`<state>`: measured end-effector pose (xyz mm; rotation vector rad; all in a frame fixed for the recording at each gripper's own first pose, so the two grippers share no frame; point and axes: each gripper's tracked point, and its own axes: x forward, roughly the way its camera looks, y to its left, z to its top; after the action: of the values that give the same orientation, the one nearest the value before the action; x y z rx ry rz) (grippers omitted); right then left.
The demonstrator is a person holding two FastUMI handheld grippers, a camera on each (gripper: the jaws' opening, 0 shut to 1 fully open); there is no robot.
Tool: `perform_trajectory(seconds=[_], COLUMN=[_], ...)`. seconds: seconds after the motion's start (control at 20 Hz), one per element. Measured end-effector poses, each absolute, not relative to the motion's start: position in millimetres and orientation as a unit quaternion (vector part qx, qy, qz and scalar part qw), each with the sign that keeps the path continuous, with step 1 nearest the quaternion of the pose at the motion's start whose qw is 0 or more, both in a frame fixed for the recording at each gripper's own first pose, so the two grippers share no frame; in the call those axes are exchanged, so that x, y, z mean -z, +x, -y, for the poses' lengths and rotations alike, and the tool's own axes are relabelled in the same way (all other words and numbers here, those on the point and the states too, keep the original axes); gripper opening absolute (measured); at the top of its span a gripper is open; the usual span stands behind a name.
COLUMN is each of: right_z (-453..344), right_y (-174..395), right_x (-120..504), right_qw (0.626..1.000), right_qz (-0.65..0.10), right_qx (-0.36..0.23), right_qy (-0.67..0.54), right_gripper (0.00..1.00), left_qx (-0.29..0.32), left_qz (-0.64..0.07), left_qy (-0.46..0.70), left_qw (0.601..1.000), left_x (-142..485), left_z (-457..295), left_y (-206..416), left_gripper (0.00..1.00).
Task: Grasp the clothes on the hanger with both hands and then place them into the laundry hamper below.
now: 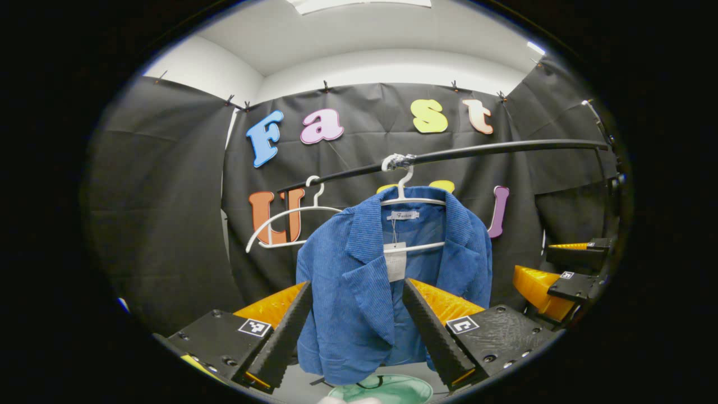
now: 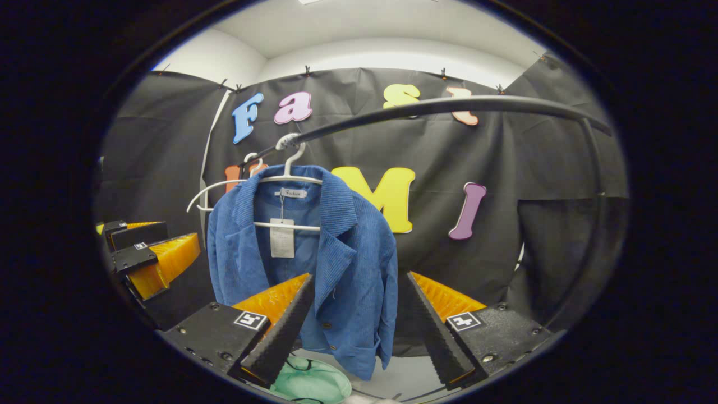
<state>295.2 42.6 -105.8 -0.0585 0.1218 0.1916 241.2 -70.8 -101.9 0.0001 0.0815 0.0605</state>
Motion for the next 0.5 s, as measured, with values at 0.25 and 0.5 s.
perform_trajectory(seconds=[0.25,0.5], right_z=[-67,-92], right_y=[344,387], right_x=[122,129], right_qw=[0.989,0.987], right_qz=[-0.069,-0.072], right_qx=[-0.123,-0.136], right_qy=[-0.036,-0.038], right_gripper=[1.00,1.00], left_qx=[-0.039,-0.054], left_qz=[-0.040,-0.041], left_qy=[0.011,0.023], left_qw=[0.998,0.997], left_x=[118,130], left_z=[77,73], left_y=[285,322], left_gripper=[0.98,0.98])
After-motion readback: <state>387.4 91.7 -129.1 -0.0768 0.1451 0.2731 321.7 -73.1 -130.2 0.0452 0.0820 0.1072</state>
